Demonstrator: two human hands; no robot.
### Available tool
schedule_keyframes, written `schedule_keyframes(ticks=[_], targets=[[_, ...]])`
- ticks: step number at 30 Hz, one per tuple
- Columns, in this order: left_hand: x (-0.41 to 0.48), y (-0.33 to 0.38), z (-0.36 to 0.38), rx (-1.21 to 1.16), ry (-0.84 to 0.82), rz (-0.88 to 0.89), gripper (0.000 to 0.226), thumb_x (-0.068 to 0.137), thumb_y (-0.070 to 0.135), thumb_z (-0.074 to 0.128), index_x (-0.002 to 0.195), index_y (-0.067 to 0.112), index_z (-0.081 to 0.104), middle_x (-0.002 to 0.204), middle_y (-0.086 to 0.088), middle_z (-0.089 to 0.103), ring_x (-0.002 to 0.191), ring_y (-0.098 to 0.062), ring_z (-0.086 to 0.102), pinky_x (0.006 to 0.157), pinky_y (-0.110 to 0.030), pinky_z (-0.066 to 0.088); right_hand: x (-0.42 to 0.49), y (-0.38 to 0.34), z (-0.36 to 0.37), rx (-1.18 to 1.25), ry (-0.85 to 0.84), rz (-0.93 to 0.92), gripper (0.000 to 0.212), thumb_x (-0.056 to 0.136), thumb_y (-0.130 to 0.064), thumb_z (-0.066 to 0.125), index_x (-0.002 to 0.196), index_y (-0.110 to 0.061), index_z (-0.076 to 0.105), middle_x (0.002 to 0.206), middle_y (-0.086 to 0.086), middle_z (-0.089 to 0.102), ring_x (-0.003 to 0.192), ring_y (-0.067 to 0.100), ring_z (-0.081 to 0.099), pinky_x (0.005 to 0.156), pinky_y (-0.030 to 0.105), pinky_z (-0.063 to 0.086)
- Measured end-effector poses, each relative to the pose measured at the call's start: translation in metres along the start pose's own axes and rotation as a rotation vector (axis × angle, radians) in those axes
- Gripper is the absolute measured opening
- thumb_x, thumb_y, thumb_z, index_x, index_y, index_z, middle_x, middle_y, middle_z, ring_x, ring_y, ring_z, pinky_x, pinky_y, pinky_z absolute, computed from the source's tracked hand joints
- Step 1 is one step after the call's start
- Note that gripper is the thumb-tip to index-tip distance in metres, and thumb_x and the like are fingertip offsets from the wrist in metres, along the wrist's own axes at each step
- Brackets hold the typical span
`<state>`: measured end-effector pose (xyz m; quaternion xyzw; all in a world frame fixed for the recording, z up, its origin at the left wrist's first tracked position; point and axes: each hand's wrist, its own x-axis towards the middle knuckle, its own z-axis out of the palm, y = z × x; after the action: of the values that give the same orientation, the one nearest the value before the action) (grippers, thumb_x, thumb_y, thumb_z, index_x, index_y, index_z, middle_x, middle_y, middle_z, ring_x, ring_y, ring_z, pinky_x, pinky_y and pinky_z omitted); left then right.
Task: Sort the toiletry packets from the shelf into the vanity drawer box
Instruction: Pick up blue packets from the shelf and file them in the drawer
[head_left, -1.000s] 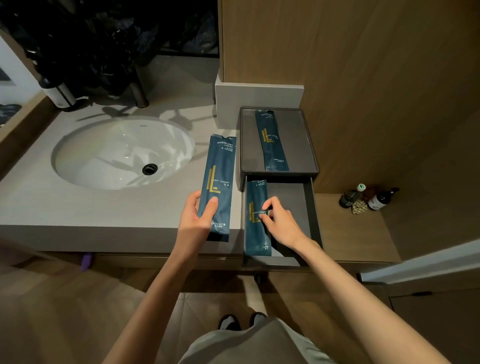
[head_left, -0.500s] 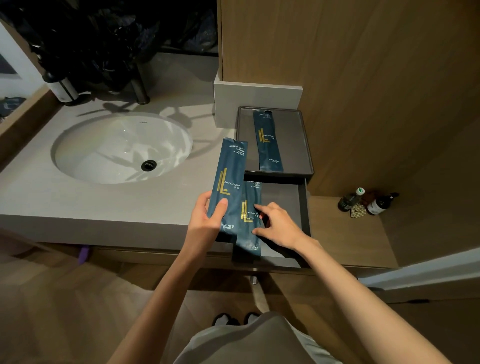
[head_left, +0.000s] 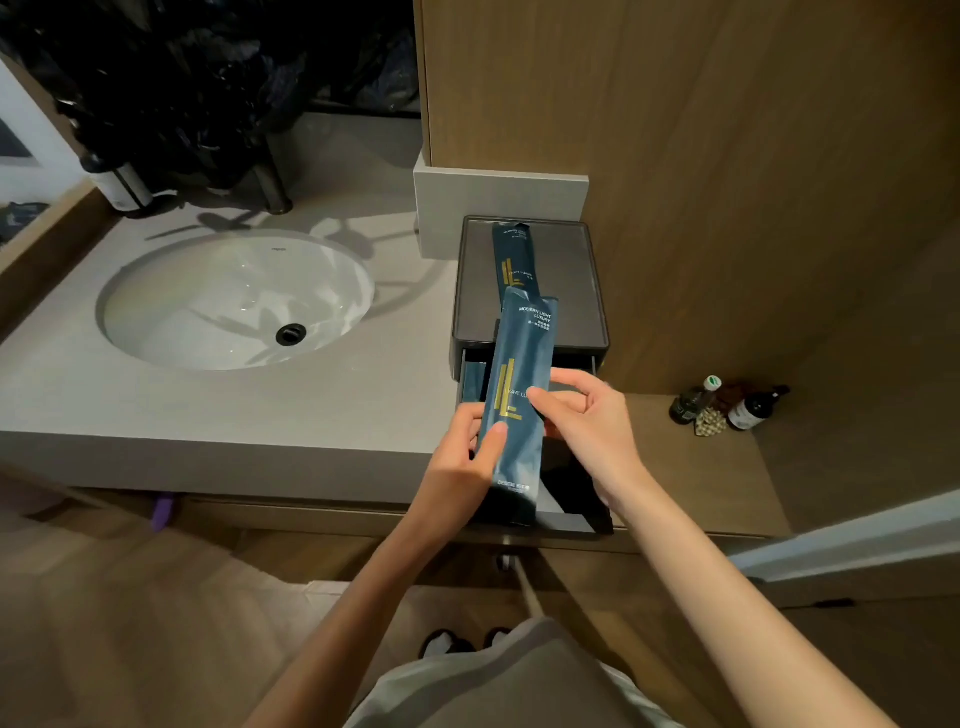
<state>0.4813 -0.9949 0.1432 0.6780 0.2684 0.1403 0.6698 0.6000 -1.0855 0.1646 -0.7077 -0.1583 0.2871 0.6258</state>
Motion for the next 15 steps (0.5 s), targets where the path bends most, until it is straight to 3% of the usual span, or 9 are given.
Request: schedule_keyframes(ticks=[3, 7, 10, 15], targets=[[0.004, -0.007, -0.002, 0.189, 0.088, 0.093, 0.014, 0.097, 0.028, 0.046, 0.106, 0.032, 0.057, 0.085, 0.011, 0.055, 0.082, -0.011, 0.048, 0.073, -0.023, 0.040, 0.000, -0.002, -0.011, 0.003, 0.005, 0.047, 0.022, 0.086, -0.016, 0.068, 0.107, -0.021, 0.068, 0.085, 0.002, 0.077, 0.081, 0.010, 0.073, 0.068, 0.025, 0.057], [0.015, -0.014, -0.020, 0.347, 0.269, 0.094, 0.027, 0.097, 0.025, 0.047, 0.123, 0.025, 0.055, 0.115, 0.002, 0.057, 0.110, -0.016, 0.047, 0.095, -0.031, 0.042, -0.001, 0.000, -0.033, -0.088, -0.097, 0.162, 0.022, 0.088, -0.015, 0.066, 0.110, -0.018, 0.068, 0.069, -0.010, 0.073, 0.063, -0.001, 0.066, 0.055, 0.016, 0.050], [0.026, -0.024, -0.031, 0.447, 0.220, -0.063, 0.043, 0.098, 0.029, 0.044, 0.139, 0.016, 0.042, 0.139, -0.009, 0.046, 0.129, -0.021, 0.041, 0.110, -0.042, 0.034, 0.002, 0.012, -0.039, -0.203, -0.148, 0.262, 0.027, 0.086, -0.015, 0.068, 0.113, -0.013, 0.068, 0.077, -0.006, 0.072, 0.059, -0.002, 0.063, 0.052, 0.016, 0.047], [0.032, -0.026, -0.028, 0.439, 0.074, -0.203, 0.056, 0.098, 0.028, 0.046, 0.148, 0.011, 0.026, 0.149, -0.012, 0.038, 0.135, -0.025, 0.040, 0.109, -0.035, 0.032, 0.016, 0.028, -0.022, -0.156, -0.044, 0.297, 0.018, 0.089, -0.008, 0.064, 0.106, -0.013, 0.065, 0.075, -0.003, 0.068, 0.052, -0.004, 0.062, 0.045, 0.013, 0.046]])
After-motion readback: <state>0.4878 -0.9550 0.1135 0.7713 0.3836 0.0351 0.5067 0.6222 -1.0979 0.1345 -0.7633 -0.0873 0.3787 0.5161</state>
